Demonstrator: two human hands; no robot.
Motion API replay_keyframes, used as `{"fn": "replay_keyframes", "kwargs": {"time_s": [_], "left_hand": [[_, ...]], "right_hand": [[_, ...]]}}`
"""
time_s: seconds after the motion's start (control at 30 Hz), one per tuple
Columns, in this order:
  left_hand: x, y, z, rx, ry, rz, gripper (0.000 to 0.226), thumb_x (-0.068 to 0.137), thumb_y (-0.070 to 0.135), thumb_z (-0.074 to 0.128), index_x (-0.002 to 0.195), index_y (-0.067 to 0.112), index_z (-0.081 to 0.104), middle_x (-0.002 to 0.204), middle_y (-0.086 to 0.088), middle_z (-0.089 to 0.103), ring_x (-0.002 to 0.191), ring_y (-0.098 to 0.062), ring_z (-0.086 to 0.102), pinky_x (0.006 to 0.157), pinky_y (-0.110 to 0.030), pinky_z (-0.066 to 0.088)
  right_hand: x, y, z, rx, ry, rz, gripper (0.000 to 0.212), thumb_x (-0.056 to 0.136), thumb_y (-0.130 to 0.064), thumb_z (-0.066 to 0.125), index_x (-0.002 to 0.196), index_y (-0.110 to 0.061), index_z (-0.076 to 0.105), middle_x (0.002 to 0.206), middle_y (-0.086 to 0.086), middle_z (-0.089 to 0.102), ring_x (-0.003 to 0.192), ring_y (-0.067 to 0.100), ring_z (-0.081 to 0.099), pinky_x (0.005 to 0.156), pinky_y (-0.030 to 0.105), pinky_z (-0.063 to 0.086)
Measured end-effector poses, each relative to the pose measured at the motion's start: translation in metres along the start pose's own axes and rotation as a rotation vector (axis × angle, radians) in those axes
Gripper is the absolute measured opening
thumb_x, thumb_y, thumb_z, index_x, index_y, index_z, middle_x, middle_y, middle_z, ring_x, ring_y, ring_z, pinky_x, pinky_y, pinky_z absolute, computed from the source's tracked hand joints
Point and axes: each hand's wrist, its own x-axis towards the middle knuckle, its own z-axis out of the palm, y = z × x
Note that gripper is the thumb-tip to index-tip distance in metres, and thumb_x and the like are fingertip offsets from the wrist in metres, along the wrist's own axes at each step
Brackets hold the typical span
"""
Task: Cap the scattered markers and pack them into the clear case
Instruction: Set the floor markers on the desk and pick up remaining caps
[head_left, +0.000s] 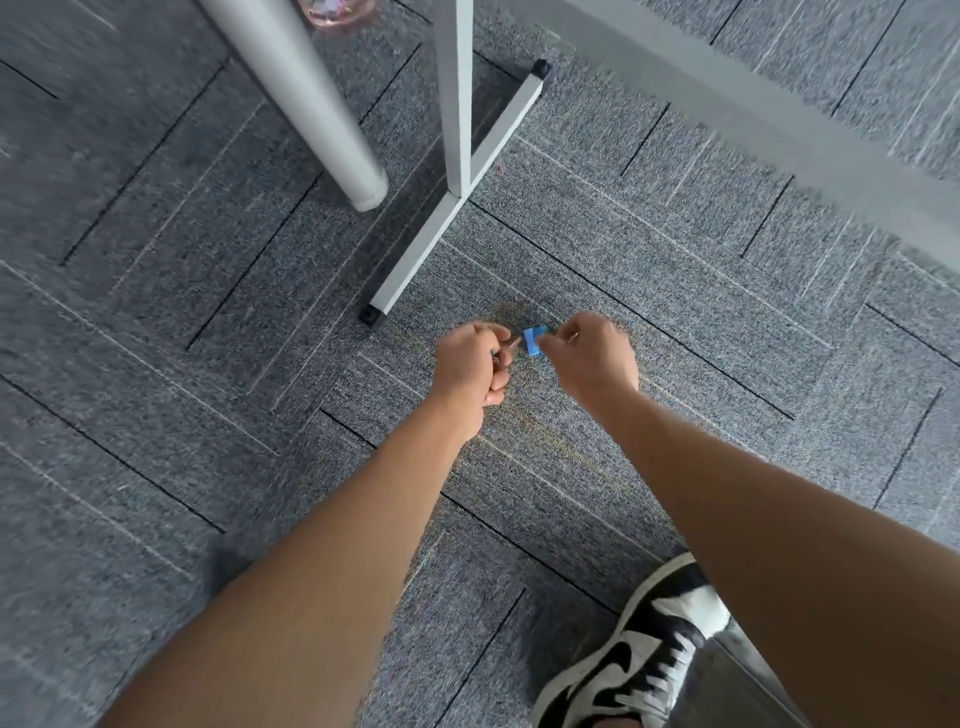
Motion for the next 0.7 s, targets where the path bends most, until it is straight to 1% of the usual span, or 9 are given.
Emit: {"fn": "replay_keyframes", "kwargs": {"time_s": [0.1,0.17,0.2,0.23,0.3,0.4,0.5,0.6,0.7], "left_hand": [[0.008,-0.005,-0.005,0.191,0.087,0.062,0.023,0.099,-0.002,0.043,0.102,0.008,0.064,0.082,-0.006,0.058,0.053,-0.011,0.042,0.037,-0.021,0.030],[0.015,-0.009,-0.009,0.472,0.139,0.218,0.017,0.102,0.004,0.048,0.113,0.008,0.061,0.093,-0.008,0.062,0.058,-0.010,0.049,0.041,-0.018,0.036],[0.018,-0.011,-0.010,0.637,0.149,0.316,0.015,0.103,0.006,0.051,0.116,0.006,0.057,0.094,-0.009,0.063,0.058,-0.010,0.051,0.042,-0.016,0.037],[0.019,-0.013,-0.010,0.785,0.143,0.394,0.015,0.103,0.009,0.053,0.117,0.006,0.053,0.088,-0.007,0.063,0.056,-0.009,0.051,0.041,-0.016,0.037],[0.020,-0.014,-0.008,1.022,0.110,0.481,0.019,0.104,0.017,0.054,0.118,0.008,0.045,0.077,0.000,0.058,0.052,-0.009,0.051,0.040,-0.019,0.036],[0.021,-0.014,-0.004,1.302,0.098,0.541,0.022,0.105,0.025,0.050,0.118,0.010,0.039,0.075,0.002,0.057,0.052,-0.012,0.053,0.043,-0.029,0.040],[0.025,-0.013,0.001,1.462,0.078,0.564,0.021,0.106,0.024,0.049,0.118,0.011,0.038,0.077,0.000,0.061,0.054,-0.019,0.058,0.045,-0.034,0.045],[0.029,-0.010,0.007,1.619,0.072,0.584,0.022,0.103,0.016,0.054,0.117,0.011,0.038,0.088,-0.006,0.071,0.058,-0.024,0.061,0.048,-0.036,0.047],[0.028,-0.007,0.016,1.686,0.093,0.535,0.023,0.102,0.018,0.056,0.116,0.006,0.042,0.090,-0.009,0.071,0.059,-0.023,0.056,0.048,-0.034,0.041]], "right_hand": [[0.000,-0.004,0.007,-0.019,-0.014,-0.023,0.016,0.097,-0.032,0.066,0.095,-0.016,0.063,0.078,0.003,0.067,0.061,0.018,0.056,0.052,0.026,0.046],[0.000,-0.007,0.007,-0.080,-0.014,-0.039,0.017,0.099,-0.031,0.060,0.094,-0.015,0.061,0.079,0.004,0.065,0.060,0.017,0.053,0.052,0.028,0.047],[0.000,-0.009,0.007,-0.140,-0.023,-0.053,0.020,0.101,-0.032,0.057,0.095,-0.014,0.059,0.078,0.003,0.063,0.059,0.016,0.051,0.051,0.028,0.045],[0.000,-0.011,0.006,-0.201,-0.037,-0.075,0.022,0.102,-0.034,0.054,0.096,-0.012,0.057,0.077,0.002,0.060,0.058,0.015,0.049,0.050,0.028,0.043],[0.000,-0.013,0.002,-0.301,-0.056,-0.109,0.024,0.104,-0.034,0.051,0.097,-0.011,0.053,0.075,0.001,0.055,0.058,0.014,0.049,0.049,0.028,0.041],[0.001,-0.012,-0.004,-0.433,-0.039,-0.140,0.024,0.100,-0.033,0.052,0.096,-0.010,0.053,0.072,0.001,0.056,0.059,0.018,0.056,0.052,0.031,0.048],[0.004,-0.010,-0.006,-0.501,-0.038,-0.116,0.022,0.098,-0.033,0.052,0.094,-0.011,0.053,0.069,0.001,0.055,0.053,0.015,0.048,0.048,0.026,0.038],[0.003,-0.007,-0.006,-0.567,-0.021,-0.090,0.022,0.101,-0.032,0.047,0.087,-0.015,0.047,0.066,-0.002,0.050,0.050,0.012,0.041,0.046,0.024,0.031],[0.001,-0.002,-0.009,-0.565,-0.017,-0.049,0.029,0.103,-0.034,0.041,0.082,-0.015,0.049,0.064,-0.002,0.047,0.050,0.012,0.037,0.046,0.024,0.028]]}}
